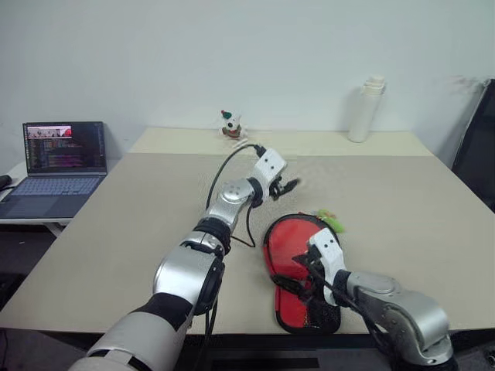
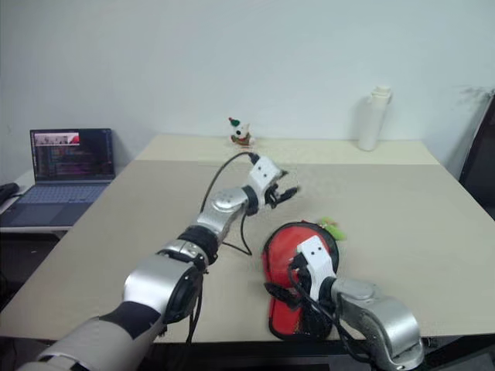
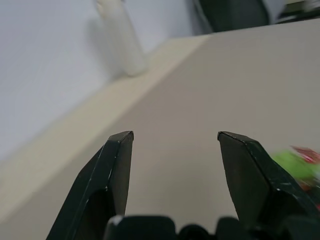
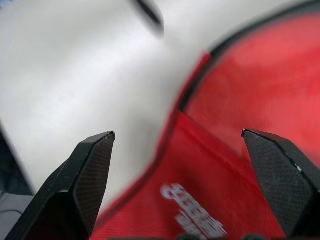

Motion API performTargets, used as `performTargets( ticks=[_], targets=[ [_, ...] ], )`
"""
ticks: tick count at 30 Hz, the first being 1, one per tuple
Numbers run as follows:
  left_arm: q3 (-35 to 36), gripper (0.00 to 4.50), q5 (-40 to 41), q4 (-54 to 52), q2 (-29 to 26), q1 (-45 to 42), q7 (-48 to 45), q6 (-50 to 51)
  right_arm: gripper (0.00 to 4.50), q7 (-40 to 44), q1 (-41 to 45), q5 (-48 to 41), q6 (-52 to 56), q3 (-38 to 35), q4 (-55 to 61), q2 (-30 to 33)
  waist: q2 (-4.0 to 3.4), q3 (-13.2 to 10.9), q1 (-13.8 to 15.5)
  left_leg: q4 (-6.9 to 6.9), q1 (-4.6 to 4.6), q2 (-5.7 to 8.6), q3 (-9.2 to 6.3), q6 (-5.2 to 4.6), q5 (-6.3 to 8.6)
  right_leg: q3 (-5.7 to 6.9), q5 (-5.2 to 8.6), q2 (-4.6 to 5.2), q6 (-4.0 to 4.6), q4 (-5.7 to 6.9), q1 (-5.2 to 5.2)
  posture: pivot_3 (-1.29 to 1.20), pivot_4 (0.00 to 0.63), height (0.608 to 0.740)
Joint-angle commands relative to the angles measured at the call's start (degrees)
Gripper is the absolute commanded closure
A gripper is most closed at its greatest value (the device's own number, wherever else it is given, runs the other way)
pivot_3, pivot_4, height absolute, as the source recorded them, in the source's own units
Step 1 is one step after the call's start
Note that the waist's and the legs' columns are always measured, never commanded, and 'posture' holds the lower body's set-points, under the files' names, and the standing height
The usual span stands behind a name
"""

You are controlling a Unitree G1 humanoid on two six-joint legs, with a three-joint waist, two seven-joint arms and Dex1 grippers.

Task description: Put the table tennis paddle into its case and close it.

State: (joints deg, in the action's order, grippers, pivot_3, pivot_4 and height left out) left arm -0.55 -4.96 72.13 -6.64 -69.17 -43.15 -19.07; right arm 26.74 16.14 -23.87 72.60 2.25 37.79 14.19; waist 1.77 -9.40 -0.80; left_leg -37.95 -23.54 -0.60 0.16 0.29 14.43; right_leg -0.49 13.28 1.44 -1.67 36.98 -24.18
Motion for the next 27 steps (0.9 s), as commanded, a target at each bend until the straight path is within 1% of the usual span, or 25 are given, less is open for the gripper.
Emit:
performTargets(
  ticks=[1, 4, 6, 8, 12, 15, 19, 22, 27],
  targets=[
    [0.4, 1.59, 4.0, -5.8, -0.5, 2.3, -12.0, 2.1, 0.0, 2.2, 2.2, -5.8, 4.1, -7.2, 5.1, 2.6, 0.04, -0.2, 0.0, 0.0, 0.0, 0.01, -0.01, 0.0, 0.0, 0.01, 0.0, 0.0, 0.0, 0.0, 0.0, 0.0, 0.15, 0.74],
    [-0.8, 1.59, 4.5, -8.1, -1.1, 4.7, -17.6, 4.0, 0.0, 2.6, 3.6, -7.9, 4.6, -10.8, 4.4, 4.7, 0.04, -0.4, 0.0, 0.0, 0.01, -0.07, -0.08, -0.01, 0.0, 0.06, 0.01, -0.07, 0.01, 0.03, 0.0, 0.0, 0.15, 0.74],
    [-4.2, 1.59, 2.8, -9.4, -2.5, 7.6, -25.8, 7.3, 0.0, 1.1, 5.9, -2.4, -1.5, -10.5, -2.0, 10.7, 0.0, -0.4, -0.2, 0.0, 0.02, -0.08, -0.09, -0.01, 0.0, 0.07, 0.01, -0.14, 0.02, 0.06, -0.01, 0.0, 0.15, 0.74],
    [-6.6, 1.59, 1.6, -10.7, -3.6, 9.4, -29.7, 9.1, 0.0, -0.4, 7.3, 0.3, -5.6, -9.6, -6.5, 13.3, -0.01, -0.4, -0.3, 0.01, 0.14, -0.05, 0.03, -0.02, 0.0, -0.02, 0.11, -0.14, -0.15, 0.06, 0.04, 0.0, 0.15, 0.74],
    [-9.1, 1.59, -0.3, -10.4, -4.3, 11.0, -28.6, 9.3, 0.0, -0.4, 10.4, 7.1, -17.2, -4.5, -18.1, 17.4, 0.02, -0.4, -0.7, 0.01, 0.18, -0.05, 0.09, -0.03, -0.01, -0.12, 0.11, -0.31, -0.14, 0.1, 0.03, 0.0, 0.15, 0.74],
    [-9.5, 1.59, -0.6, -9.6, -3.5, 11.2, -27.0, 9.8, 0.0, 2.1, 11.5, 12.9, -26.6, 0.5, -26.5, 22.0, 0.0, -0.4, -0.7, 0.0, 0.22, -0.04, 0.11, -0.05, -0.02, -0.13, 0.1, -0.33, -0.13, 0.15, 0.04, 0.0, 0.15, 0.74],
    [-9.8, 1.59, -0.3, -10.2, -2.4, 11.8, -26.9, 10.4, 0.0, 5.0, 12.5, 18.3, -37.0, 4.9, -35.0, 25.1, 0.0, -0.4, -0.7, -0.02, 0.22, -0.02, 0.22, -0.05, -0.02, -0.25, 0.09, -0.3, -0.15, 0.1, 0.06, 0.0, 0.15, 0.74],
    [-10.0, 1.59, -0.3, -10.7, -2.2, 12.0, -26.9, 10.5, 0.0, 6.5, 13.3, 21.9, -43.5, 7.4, -40.5, 25.9, 0.01, -0.4, -0.7, -0.02, 0.23, -0.02, 0.25, -0.05, -0.02, -0.29, 0.08, -0.27, -0.16, 0.11, 0.06, 0.0, 0.15, 0.74],
    [-10.2, 1.59, -0.1, -11.4, -2.2, 12.5, -27.1, 10.9, 0.0, 7.1, 15.4, 24.3, -49.2, 8.7, -46.4, 23.2, 0.01, -0.4, -0.7, -0.03, 0.24, -0.03, 0.24, -0.05, -0.02, -0.29, 0.08, -0.28, -0.16, 0.12, 0.06, 0.0, 0.15, 0.74]
  ],
)
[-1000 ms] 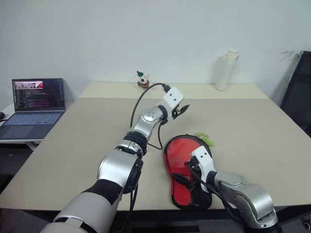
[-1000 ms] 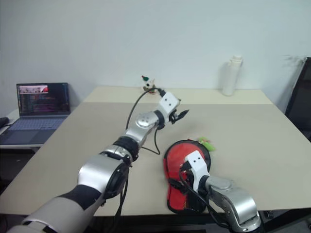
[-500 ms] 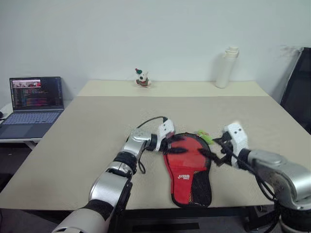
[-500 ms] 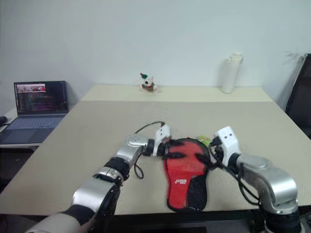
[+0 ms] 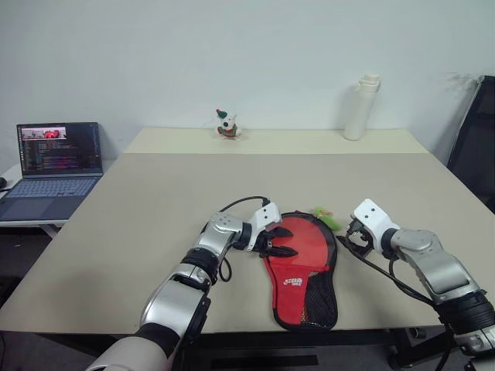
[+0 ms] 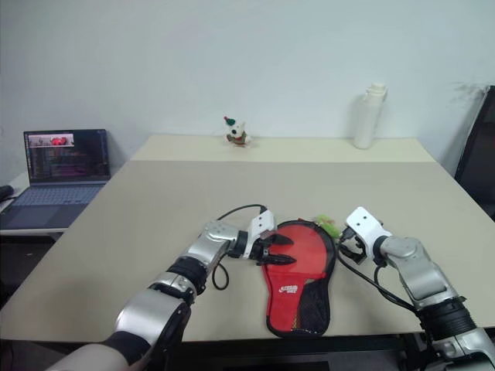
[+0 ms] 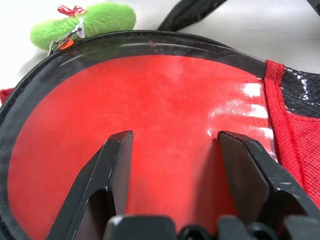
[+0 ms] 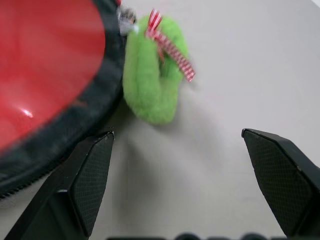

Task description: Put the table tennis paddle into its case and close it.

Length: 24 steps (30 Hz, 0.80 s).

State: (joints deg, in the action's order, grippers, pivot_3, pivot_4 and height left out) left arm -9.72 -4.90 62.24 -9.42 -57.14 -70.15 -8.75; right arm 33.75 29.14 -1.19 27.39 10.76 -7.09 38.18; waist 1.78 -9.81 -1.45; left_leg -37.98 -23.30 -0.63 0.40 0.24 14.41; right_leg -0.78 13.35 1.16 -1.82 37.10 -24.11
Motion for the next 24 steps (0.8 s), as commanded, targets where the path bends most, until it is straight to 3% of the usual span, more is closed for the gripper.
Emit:
performTargets(
  ticks=[1, 9, 10, 13, 22, 24],
  targets=[
    [-1.0, 1.59, -0.2, -1.7, 0.5, 0.5, -0.1, 0.7, 0.0, -0.3, 3.1, 2.3, -5.0, 0.5, -2.9, -1.6, 0.0, 0.0, 0.0, 0.0, 0.01, -0.01, 0.01, 0.0, 0.0, -0.01, 0.0, 0.0, 0.01, 0.01, 0.0, 0.0, 0.15, 0.74],
    [-1.3, 1.59, -0.3, -2.5, 0.2, 0.8, -0.3, 1.4, 0.0, -2.9, 8.9, 6.3, -11.2, 0.9, -13.8, -8.1, 0.0, 0.0, -0.1, 0.0, 0.16, -0.04, 0.1, 0.0, 0.0, -0.1, -0.16, -0.01, 0.27, 0.11, 0.03, 0.0, 0.15, 0.74],
    [-1.4, 1.57, -0.3, -2.7, 0.2, 0.9, -0.4, 1.4, 0.19, -3.1, 9.5, 6.7, -11.8, 1.0, -15.1, -8.7, 0.0, 0.0, -0.1, 0.0, 0.2, -0.04, 0.12, 0.0, 0.0, -0.11, -0.16, -0.02, 0.27, 0.13, 0.05, 0.0, 0.15, 0.74],
    [-1.5, 1.56, -0.3, -3.2, 0.3, 1.2, -0.6, 1.7, 0.88, -2.8, 10.0, 7.1, -12.6, 0.6, -16.6, -9.6, 0.0, 0.0, -0.1, 0.0, 0.24, -0.05, 0.13, 0.0, 0.0, -0.13, -0.16, -0.02, 0.27, 0.16, 0.06, 0.0, 0.15, 0.74],
    [-1.3, 1.56, -0.2, -1.0, 1.6, -1.7, 1.3, 1.8, 4.16, -2.1, 9.6, 7.6, -12.5, 0.0, -16.2, -9.6, -0.01, 0.0, 0.0, -0.01, 0.21, -0.05, 0.12, 0.0, 0.0, -0.14, -0.17, 0.05, 0.28, 0.16, 0.07, 0.0, 0.15, 0.74],
    [-1.4, 1.56, -0.4, 0.0, 2.0, -2.5, 1.7, 1.6, 4.48, -1.8, 9.5, 7.6, -12.2, 0.0, -15.9, -9.4, -0.01, 0.0, 0.0, -0.01, 0.22, -0.05, 0.12, 0.0, 0.0, -0.13, -0.17, 0.05, 0.28, 0.16, 0.08, 0.0, 0.15, 0.74]
  ],
)
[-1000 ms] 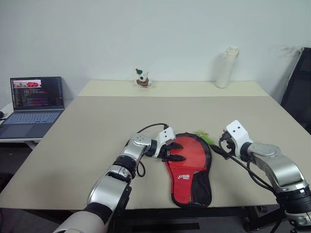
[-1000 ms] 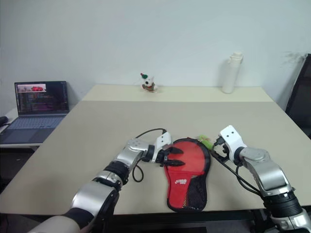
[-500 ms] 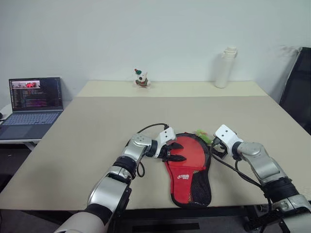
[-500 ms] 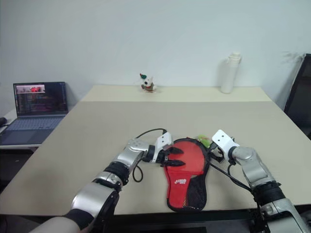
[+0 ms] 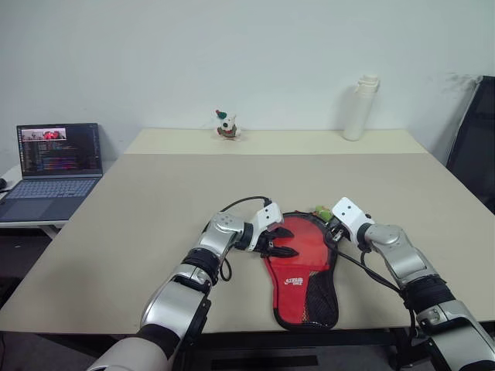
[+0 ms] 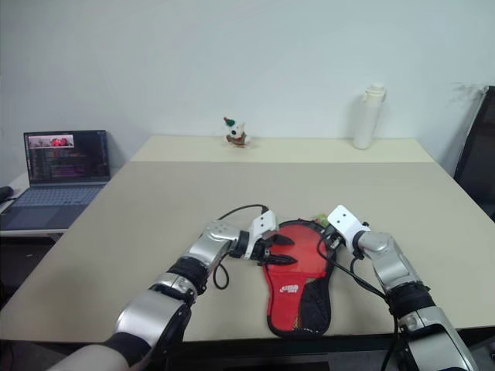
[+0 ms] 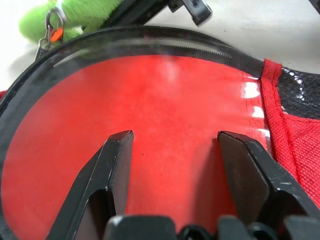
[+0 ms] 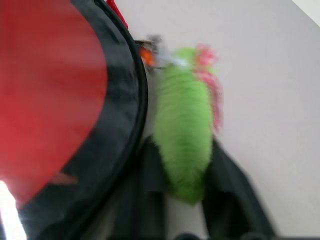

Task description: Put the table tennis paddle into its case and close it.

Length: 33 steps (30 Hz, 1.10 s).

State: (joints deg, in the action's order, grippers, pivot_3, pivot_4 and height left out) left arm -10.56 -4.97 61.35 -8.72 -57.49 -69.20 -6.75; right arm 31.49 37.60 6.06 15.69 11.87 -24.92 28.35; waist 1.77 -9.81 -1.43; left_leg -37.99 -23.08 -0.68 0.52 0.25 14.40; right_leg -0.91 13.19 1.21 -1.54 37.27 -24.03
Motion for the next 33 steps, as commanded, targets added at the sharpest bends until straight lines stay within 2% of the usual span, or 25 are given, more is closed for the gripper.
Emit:
performTargets(
  ticks=[1, 10, 18, 22, 33],
  targets=[
    [-0.6, 1.56, -0.4, 1.5, 1.6, -2.6, 1.2, -0.5, 4.48, 0.6, 0.9, 0.4, -0.4, -1.1, 2.3, 0.5, 0.0, 0.0, 0.0, 0.0, 0.0, 0.0, 0.0, 0.0, 0.0, 0.0, 0.0, 0.0, 0.0, 0.01, 0.0, 0.0, 0.15, 0.74],
    [-0.8, 1.56, -1.5, 6.3, 4.5, -3.6, 2.4, -0.1, 4.48, 2.6, -1.1, 1.4, 0.5, -0.8, 6.5, 2.9, -0.01, 0.0, 0.5, -0.02, 0.0, 0.04, -0.01, 0.0, 0.0, 0.01, 0.0, 0.03, 0.0, 0.0, 0.02, 0.0, 0.15, 0.74],
    [-2.6, 1.56, -3.3, 7.4, 4.2, -1.4, 0.4, 0.1, 4.48, 8.6, -9.3, 1.3, 3.9, -2.4, 19.6, 11.0, -0.04, 0.0, 1.3, -0.02, 0.04, 0.09, -0.01, 0.0, 0.01, 0.04, 0.0, 0.01, -0.01, -0.11, 0.12, 0.0, 0.15, 0.74],
    [-2.7, 1.56, -3.8, 7.8, 4.1, -1.0, 0.1, 0.3, 4.48, 12.9, -18.1, 0.4, 5.0, -5.6, 29.2, 18.4, -0.11, 0.1, 2.2, -0.01, 0.09, 0.1, -0.05, 0.0, 0.01, 0.24, 0.07, 0.02, -0.08, -0.22, 0.32, 0.0, 0.15, 0.74],
    [-2.5, 1.56, -4.1, 8.2, 5.1, -1.2, 0.5, 0.5, 4.48, 23.4, -37.5, -7.1, 11.0, -12.7, 50.4, 28.6, -0.15, 0.1, 2.6, -0.11, 0.25, 0.11, -0.14, -0.04, 0.04, 0.32, 0.2, -0.03, -0.3, -0.25, 0.56, 0.0, 0.15, 0.74]
  ],
)
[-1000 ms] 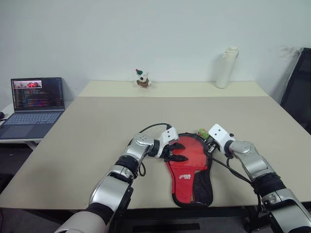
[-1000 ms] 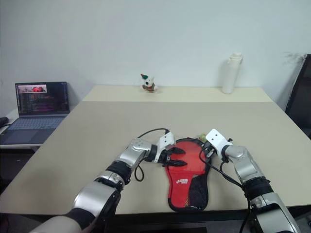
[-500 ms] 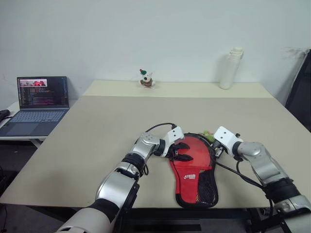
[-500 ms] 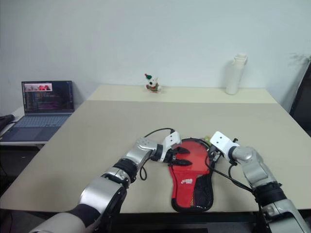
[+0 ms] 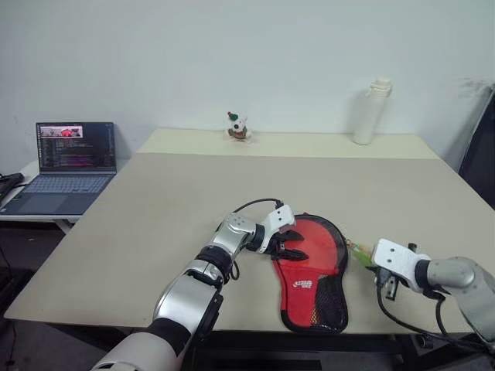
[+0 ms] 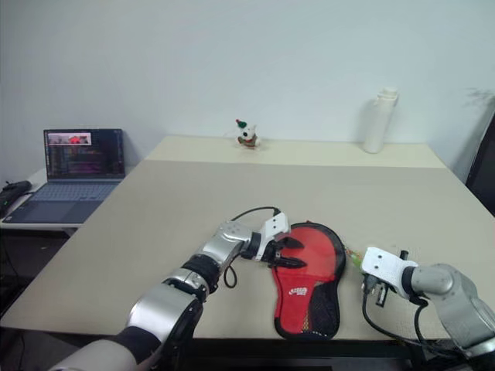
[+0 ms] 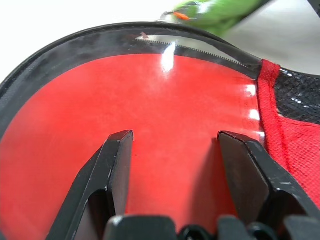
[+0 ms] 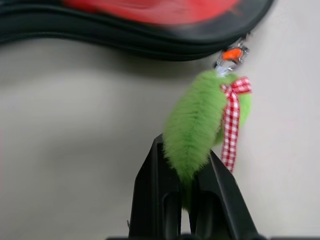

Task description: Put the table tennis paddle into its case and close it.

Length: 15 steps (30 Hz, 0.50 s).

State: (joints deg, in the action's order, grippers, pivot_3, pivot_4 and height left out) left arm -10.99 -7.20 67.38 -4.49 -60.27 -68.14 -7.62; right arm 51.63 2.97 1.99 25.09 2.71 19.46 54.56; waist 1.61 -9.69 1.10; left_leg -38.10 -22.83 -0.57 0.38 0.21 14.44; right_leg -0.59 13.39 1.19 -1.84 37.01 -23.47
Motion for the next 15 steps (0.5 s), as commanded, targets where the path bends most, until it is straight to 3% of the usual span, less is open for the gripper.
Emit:
performTargets(
  ticks=[1, 15],
  targets=[
    [-2.1, 1.56, -1.9, 2.1, 0.9, 1.6, -0.5, 1.4, 4.48, 4.1, -4.6, -3.6, 1.6, -4.0, 7.6, 3.1, 0.02, 0.0, 0.0, -0.01, 0.01, -0.01, -0.02, 0.0, 0.0, 0.02, 0.0, 0.0, 0.0, -0.01, 0.02, 0.0, 0.15, 0.74],
    [-1.7, 1.56, -1.9, 2.7, 1.6, 0.9, 1.2, 1.7, 4.48, 14.6, -29.9, -15.6, 8.6, -9.9, 30.4, 10.0, 0.16, 0.1, 0.3, -0.05, 0.02, -0.06, -0.18, 0.01, 0.01, 0.22, 0.02, 0.07, -0.02, -0.1, 0.18, 0.0, 0.15, 0.74]
  ],
)
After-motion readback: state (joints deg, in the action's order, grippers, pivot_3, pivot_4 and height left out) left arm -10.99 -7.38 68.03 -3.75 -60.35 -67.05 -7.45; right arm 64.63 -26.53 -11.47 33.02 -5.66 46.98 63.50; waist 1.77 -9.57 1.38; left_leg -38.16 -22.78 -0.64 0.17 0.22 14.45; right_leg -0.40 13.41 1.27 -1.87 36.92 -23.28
